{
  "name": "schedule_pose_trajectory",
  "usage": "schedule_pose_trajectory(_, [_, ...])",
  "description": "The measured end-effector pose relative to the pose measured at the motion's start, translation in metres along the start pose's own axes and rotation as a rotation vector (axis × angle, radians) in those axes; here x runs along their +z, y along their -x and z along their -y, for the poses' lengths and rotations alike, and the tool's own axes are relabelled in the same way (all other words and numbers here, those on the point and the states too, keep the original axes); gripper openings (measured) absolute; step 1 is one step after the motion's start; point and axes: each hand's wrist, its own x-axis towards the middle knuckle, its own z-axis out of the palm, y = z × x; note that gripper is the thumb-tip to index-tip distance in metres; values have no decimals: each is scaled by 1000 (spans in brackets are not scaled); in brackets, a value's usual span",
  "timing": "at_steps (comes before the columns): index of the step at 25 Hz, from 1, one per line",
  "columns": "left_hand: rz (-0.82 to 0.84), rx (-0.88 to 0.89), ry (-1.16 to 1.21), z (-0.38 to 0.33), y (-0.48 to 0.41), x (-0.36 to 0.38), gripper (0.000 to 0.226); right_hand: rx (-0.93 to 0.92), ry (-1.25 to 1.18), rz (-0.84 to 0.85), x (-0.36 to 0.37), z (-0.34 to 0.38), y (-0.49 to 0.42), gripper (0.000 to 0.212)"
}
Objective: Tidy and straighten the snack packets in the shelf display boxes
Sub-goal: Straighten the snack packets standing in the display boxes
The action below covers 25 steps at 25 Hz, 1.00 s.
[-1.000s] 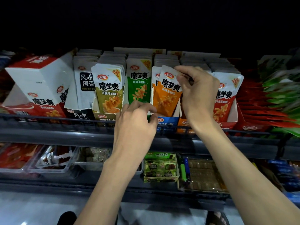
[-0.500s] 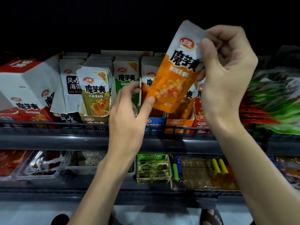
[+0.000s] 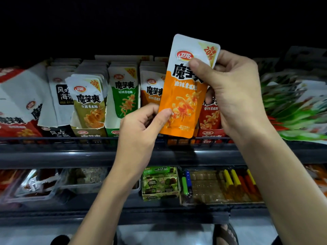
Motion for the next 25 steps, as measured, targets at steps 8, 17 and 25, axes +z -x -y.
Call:
schedule_pose_trajectory(8, [-25, 2, -100, 8, 0, 4, 21, -15, 42, 21, -6, -3, -1, 15])
schedule_pose_trajectory(17, [-7, 75, -822, 26, -1, 9, 14, -177, 46, -123, -19, -18, -11, 21])
schedule_pose_trajectory(25, [50, 47, -898, 31, -2, 10, 14, -110, 498, 8, -8, -55, -3, 32])
